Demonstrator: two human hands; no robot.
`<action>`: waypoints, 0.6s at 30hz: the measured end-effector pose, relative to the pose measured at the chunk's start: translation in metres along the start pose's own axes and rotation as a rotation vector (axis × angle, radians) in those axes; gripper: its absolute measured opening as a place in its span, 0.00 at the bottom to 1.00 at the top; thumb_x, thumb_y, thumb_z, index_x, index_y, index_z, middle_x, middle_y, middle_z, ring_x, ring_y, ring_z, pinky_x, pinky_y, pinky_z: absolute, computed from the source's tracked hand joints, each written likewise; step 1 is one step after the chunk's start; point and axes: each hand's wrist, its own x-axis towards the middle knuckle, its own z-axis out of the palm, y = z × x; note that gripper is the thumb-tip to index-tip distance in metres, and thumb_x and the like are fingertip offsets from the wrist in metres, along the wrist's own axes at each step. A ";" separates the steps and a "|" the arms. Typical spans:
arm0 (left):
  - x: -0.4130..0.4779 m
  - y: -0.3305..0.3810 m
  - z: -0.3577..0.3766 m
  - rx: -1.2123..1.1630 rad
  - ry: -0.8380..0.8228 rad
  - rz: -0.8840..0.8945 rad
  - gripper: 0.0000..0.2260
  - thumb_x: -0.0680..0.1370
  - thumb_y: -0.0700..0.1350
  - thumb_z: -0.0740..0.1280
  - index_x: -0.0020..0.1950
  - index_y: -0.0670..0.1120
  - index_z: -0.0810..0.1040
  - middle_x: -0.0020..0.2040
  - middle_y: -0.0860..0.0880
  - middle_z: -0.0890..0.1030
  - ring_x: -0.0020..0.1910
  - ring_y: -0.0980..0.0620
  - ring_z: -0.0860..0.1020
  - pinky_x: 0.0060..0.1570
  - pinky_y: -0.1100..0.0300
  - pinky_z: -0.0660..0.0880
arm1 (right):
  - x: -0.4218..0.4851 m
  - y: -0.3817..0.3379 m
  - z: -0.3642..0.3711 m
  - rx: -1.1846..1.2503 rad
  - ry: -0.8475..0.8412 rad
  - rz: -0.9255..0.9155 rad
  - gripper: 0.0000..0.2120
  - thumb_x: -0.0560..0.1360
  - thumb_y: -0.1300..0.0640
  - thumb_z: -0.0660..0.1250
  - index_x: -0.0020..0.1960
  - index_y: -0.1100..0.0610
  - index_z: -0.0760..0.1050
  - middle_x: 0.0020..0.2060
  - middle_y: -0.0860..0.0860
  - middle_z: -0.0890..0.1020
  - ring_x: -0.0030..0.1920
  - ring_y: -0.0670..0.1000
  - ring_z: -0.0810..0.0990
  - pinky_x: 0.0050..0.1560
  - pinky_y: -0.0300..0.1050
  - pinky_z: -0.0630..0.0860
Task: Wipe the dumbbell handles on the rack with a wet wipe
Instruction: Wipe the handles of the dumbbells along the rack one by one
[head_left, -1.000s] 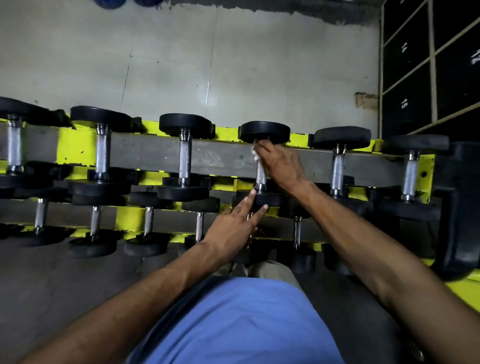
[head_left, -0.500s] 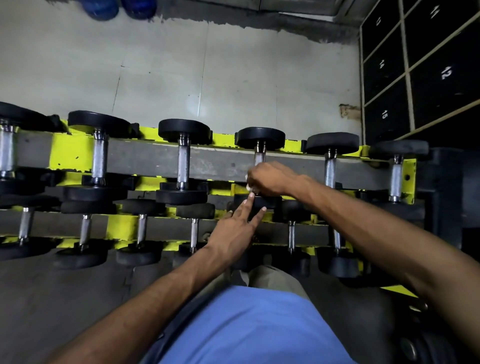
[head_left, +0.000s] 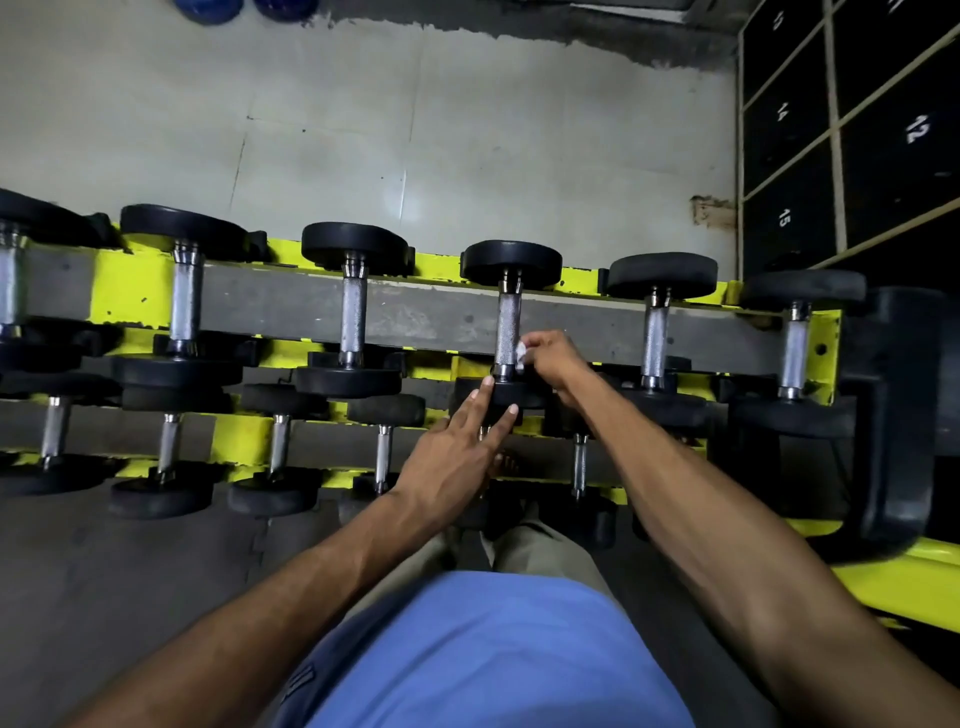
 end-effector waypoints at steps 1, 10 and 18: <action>0.000 0.001 0.000 -0.005 0.002 -0.007 0.38 0.84 0.38 0.60 0.86 0.51 0.40 0.82 0.38 0.29 0.85 0.41 0.44 0.77 0.47 0.63 | 0.006 -0.009 -0.001 0.174 -0.008 0.034 0.14 0.76 0.71 0.60 0.41 0.57 0.78 0.36 0.54 0.81 0.35 0.51 0.78 0.33 0.39 0.74; 0.004 0.010 0.008 -0.007 0.008 -0.078 0.43 0.79 0.31 0.62 0.86 0.52 0.40 0.82 0.40 0.29 0.85 0.43 0.43 0.77 0.50 0.63 | 0.052 -0.043 0.007 0.940 -0.142 0.194 0.24 0.82 0.57 0.52 0.39 0.59 0.84 0.36 0.56 0.85 0.38 0.54 0.79 0.44 0.49 0.75; 0.009 0.013 0.010 -0.022 0.022 -0.113 0.44 0.80 0.38 0.68 0.86 0.54 0.42 0.82 0.41 0.29 0.85 0.45 0.45 0.75 0.51 0.67 | 0.053 -0.041 0.004 0.841 -0.096 0.169 0.19 0.79 0.60 0.53 0.58 0.65 0.80 0.47 0.62 0.83 0.38 0.55 0.80 0.42 0.47 0.75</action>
